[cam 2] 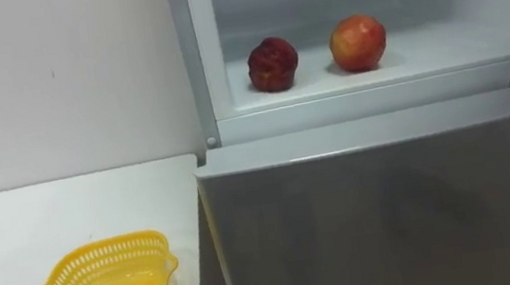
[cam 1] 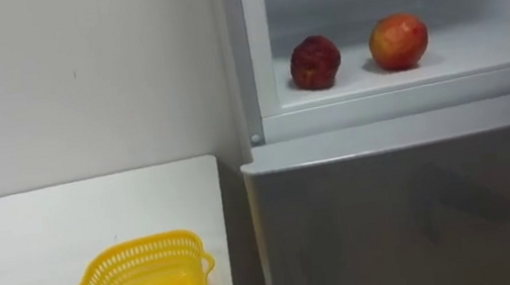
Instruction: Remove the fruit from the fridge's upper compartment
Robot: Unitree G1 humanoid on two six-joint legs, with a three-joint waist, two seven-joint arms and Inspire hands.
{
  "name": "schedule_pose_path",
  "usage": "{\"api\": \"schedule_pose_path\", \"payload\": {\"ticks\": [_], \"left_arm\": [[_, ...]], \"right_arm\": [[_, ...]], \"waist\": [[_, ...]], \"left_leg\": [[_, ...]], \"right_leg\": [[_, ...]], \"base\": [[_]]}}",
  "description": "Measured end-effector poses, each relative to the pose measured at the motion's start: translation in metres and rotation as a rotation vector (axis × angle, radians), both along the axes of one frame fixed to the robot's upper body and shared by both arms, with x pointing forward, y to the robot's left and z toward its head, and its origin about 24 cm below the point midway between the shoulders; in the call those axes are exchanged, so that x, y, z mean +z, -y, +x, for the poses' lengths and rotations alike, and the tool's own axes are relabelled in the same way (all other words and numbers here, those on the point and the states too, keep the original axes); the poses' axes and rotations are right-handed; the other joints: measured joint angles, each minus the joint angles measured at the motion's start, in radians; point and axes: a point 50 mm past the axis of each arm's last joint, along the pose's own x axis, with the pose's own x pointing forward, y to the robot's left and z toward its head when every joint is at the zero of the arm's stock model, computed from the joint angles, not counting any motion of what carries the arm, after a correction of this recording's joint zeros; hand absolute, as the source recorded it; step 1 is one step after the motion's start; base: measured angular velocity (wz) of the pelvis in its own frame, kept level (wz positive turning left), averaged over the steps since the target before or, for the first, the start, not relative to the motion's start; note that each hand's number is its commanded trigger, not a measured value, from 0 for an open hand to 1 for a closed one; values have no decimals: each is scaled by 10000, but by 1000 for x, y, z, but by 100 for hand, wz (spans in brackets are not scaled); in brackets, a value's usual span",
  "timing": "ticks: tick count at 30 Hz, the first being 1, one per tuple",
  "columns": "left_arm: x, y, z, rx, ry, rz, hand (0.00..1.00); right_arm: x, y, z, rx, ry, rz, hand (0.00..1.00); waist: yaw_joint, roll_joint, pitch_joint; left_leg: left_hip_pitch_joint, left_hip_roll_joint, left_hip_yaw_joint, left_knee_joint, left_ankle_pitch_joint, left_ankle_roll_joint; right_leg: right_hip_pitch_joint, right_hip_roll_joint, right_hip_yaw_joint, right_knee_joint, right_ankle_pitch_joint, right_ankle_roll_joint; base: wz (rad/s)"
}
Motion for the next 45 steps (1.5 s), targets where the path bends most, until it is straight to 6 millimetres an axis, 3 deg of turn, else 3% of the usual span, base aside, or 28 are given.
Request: {"api": "schedule_pose_path", "payload": {"ticks": [5,13,23,33,45], "left_arm": [[-1,4,1,-633,-184,-222,0],[-4,8,-2,-1571,-726,-519,0],[-6,9,-12,-2290,-1474,-608,0],[-8,17,-22,-2793,-1954,-1273,0],[-10,18,-7,-3140,-1668,-1317,0]], "right_arm": [[31,-18,16,926,1400,-381,0],[59,-41,27,2087,2593,-614,0],[115,-64,32,3143,4750,-2916,0],[133,-87,34,3656,6239,-3088,0],[154,-92,45,4120,7131,-3429,0]], "waist": [[37,-68,2],[91,-9,2],[316,-16,-7],[406,-32,-4],[401,-124,62]], "left_leg": [[-17,8,11,-6,-1,0],[-29,30,14,-5,-1,-1],[-181,57,12,5,-3,-3],[-128,54,-21,29,-2,-3],[-158,51,-50,6,-3,-4]], "right_leg": [[-4,5,14,36,12,-9],[-61,26,18,48,18,-20],[-217,49,26,193,39,-49],[-149,39,-31,189,42,-52],[-178,45,-10,168,41,-52]], "base": [[0],[0],[0],[1],[0]]}}
